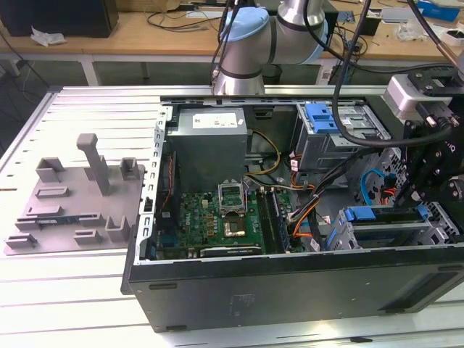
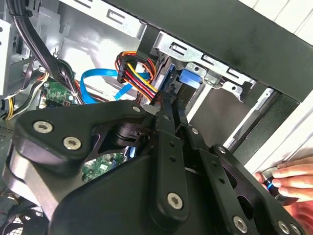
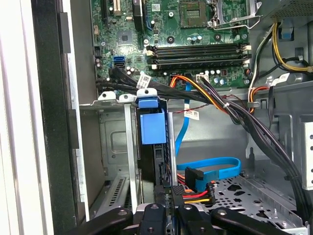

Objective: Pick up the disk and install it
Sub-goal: 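Insert the first disk wire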

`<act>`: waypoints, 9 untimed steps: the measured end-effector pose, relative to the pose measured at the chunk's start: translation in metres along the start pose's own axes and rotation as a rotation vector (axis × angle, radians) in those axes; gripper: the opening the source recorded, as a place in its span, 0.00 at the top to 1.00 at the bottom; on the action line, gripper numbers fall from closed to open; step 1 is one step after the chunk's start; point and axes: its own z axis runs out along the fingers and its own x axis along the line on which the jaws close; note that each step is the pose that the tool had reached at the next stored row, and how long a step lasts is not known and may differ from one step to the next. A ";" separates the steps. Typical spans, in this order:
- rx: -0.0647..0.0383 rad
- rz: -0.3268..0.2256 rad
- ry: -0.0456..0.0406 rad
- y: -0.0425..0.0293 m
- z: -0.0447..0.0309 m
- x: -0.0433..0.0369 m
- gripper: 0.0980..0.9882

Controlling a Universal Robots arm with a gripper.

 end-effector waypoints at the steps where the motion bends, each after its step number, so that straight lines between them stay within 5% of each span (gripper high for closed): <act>1: 0.000 0.000 0.0000 0.0001 0.0018 -0.0003 0.93; 9: 0.000 0.000 -0.0001 -0.0003 0.0032 -0.0004 0.93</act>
